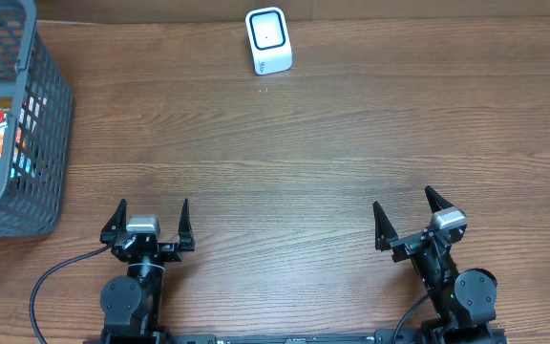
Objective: Scan the item barcode
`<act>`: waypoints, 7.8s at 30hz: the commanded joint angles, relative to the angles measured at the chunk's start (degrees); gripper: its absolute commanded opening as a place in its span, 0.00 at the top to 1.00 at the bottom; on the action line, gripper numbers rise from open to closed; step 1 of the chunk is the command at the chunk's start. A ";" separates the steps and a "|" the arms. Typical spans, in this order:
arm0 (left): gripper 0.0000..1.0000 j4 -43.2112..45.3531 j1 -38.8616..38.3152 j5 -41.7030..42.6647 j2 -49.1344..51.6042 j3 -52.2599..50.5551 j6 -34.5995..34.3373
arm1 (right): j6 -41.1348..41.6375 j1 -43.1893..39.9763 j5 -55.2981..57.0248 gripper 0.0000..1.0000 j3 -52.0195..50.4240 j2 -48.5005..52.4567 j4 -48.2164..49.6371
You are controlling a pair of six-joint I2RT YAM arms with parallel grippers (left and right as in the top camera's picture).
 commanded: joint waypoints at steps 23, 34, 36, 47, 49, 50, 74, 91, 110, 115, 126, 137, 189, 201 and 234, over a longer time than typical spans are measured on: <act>0.00 -0.09 -0.09 0.26 -0.52 -0.04 1.09 | 0.17 -0.31 0.07 0.00 -0.61 -0.57 0.26; 0.00 -0.09 -0.09 0.26 -0.52 -0.04 1.07 | 0.17 -0.31 0.07 0.00 -0.61 -0.57 0.26; 0.01 -0.09 -0.07 0.26 -0.52 -0.04 1.07 | 0.15 -0.31 0.07 0.00 -0.61 -0.57 0.26; 0.00 -0.09 -0.09 0.26 -0.52 -0.04 1.07 | 0.15 -0.31 0.04 0.00 -0.61 -0.57 0.26; 0.00 -0.09 -0.07 0.26 -0.52 -0.04 1.07 | 0.15 -0.31 0.07 0.00 -0.61 -0.57 0.26; 0.00 -0.09 -0.07 0.26 -0.52 -0.04 1.07 | 0.15 -0.31 0.07 0.00 -0.61 -0.57 0.26; 0.00 -0.09 -0.07 0.26 -0.52 -0.04 1.07 | 0.17 -0.31 0.07 0.00 -0.61 -0.57 0.26; 0.00 -0.09 -0.09 0.26 -0.52 -0.04 1.07 | 0.15 -0.31 0.07 0.00 -0.61 -0.57 0.26; 0.00 -0.09 -0.07 0.26 -0.52 -0.04 1.07 | 0.15 -0.31 0.07 0.00 -0.61 -0.57 0.26; 0.00 -0.09 -0.07 0.26 -0.52 -0.04 1.07 | 0.15 -0.31 0.07 0.00 -0.61 -0.57 0.26; 0.00 -0.09 -0.09 0.26 -0.52 -0.04 1.09 | 0.15 -0.31 0.07 0.00 -0.61 -0.57 0.26; 0.00 -0.09 -0.07 0.26 -0.52 -0.04 1.09 | 0.15 -0.31 0.07 0.00 -0.61 -0.57 0.26; 0.00 -48.30 -0.07 -12.83 62.40 109.63 8.92 | 0.15 -0.31 0.07 0.00 -0.61 -0.57 0.26; 0.00 -70.93 -0.07 -13.20 86.73 123.38 10.29 | 0.17 -0.31 0.07 0.00 -0.61 -0.57 0.26; 0.00 -70.75 46.23 12.96 109.07 123.38 15.80 | 0.15 -0.31 0.07 0.00 -0.61 -0.57 0.26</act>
